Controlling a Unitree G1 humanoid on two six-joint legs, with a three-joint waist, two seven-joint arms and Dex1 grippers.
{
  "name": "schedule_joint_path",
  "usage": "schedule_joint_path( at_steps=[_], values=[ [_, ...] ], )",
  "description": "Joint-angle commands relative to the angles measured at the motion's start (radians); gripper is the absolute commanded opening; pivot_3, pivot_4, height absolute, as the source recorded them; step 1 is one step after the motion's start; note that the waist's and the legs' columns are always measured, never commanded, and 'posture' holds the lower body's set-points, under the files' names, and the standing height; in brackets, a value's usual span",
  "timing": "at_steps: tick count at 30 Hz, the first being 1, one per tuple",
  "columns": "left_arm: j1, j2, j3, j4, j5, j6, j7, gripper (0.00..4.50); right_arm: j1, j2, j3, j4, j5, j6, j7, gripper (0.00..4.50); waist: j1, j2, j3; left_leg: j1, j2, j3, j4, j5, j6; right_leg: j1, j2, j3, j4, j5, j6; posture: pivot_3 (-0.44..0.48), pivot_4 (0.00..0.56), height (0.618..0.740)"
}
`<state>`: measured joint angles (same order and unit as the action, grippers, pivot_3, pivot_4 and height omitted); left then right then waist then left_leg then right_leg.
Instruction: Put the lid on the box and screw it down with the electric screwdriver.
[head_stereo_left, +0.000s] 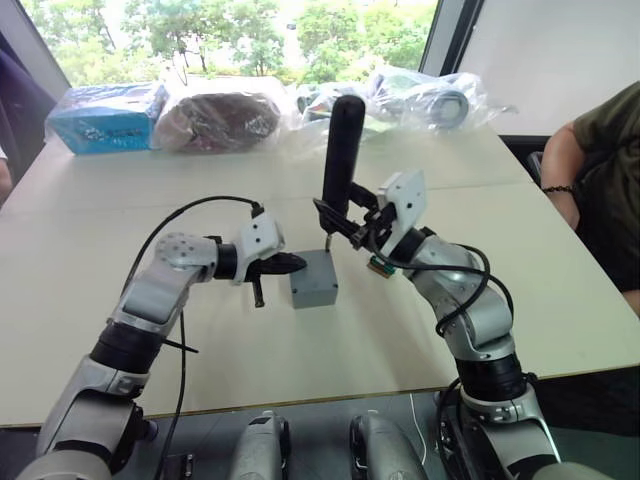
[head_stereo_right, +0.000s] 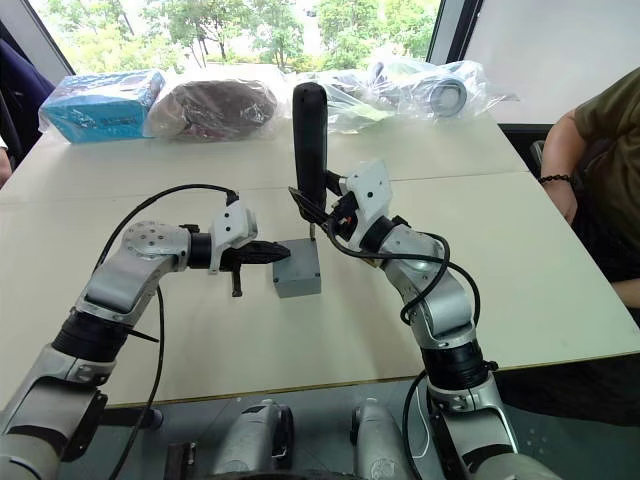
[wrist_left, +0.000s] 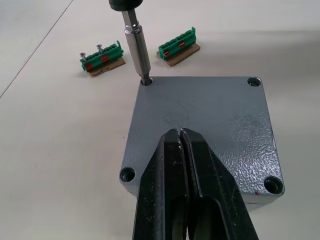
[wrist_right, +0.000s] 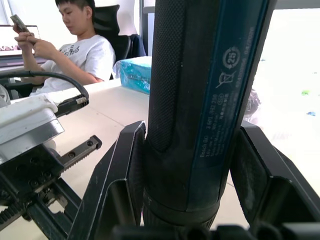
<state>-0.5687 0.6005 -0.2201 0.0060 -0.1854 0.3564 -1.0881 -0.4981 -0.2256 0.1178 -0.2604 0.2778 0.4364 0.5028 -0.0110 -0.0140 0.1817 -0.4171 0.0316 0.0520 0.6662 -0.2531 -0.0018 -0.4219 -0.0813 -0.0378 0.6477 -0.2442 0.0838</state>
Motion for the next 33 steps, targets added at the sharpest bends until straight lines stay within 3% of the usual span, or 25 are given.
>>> schedule_joint_path(
  at_steps=[1,4,14,33],
  values=[
    [0.017,0.022,-0.027,0.003,0.035,-0.009,-0.008,0.0,0.03,-0.024,0.046,0.047,-0.022,0.108,-0.005,1.85,0.0,0.0,-0.005,0.002,0.0,0.0,0.0,0.0,0.0,0.001,0.0,0.0,0.0,0.0,0.0,0.0,0.15,0.74],
    [0.023,0.023,-0.029,0.001,0.039,-0.013,-0.009,0.0,0.026,-0.025,0.053,0.059,-0.023,0.146,-0.014,1.85,0.0,0.0,-0.009,0.01,0.0,0.0,-0.002,-0.001,0.0,0.01,0.0,0.0,-0.002,-0.001,-0.001,0.0,0.15,0.74],
    [0.039,0.021,-0.044,0.012,0.061,-0.028,-0.013,0.0,0.011,-0.034,0.096,0.085,-0.056,0.29,-0.068,1.85,0.001,-0.001,-0.031,0.013,0.001,-0.004,-0.003,-0.001,0.001,0.013,-0.001,0.0,-0.003,-0.003,-0.005,0.0,0.15,0.74],
    [0.053,0.013,-0.053,0.028,0.063,-0.034,-0.014,0.0,0.016,-0.029,0.079,0.073,-0.043,0.284,-0.088,1.85,0.002,-0.002,-0.042,0.015,0.003,-0.005,-0.007,-0.002,0.002,0.015,-0.002,-0.001,-0.009,-0.005,-0.007,0.0,0.15,0.74]
  ],
)
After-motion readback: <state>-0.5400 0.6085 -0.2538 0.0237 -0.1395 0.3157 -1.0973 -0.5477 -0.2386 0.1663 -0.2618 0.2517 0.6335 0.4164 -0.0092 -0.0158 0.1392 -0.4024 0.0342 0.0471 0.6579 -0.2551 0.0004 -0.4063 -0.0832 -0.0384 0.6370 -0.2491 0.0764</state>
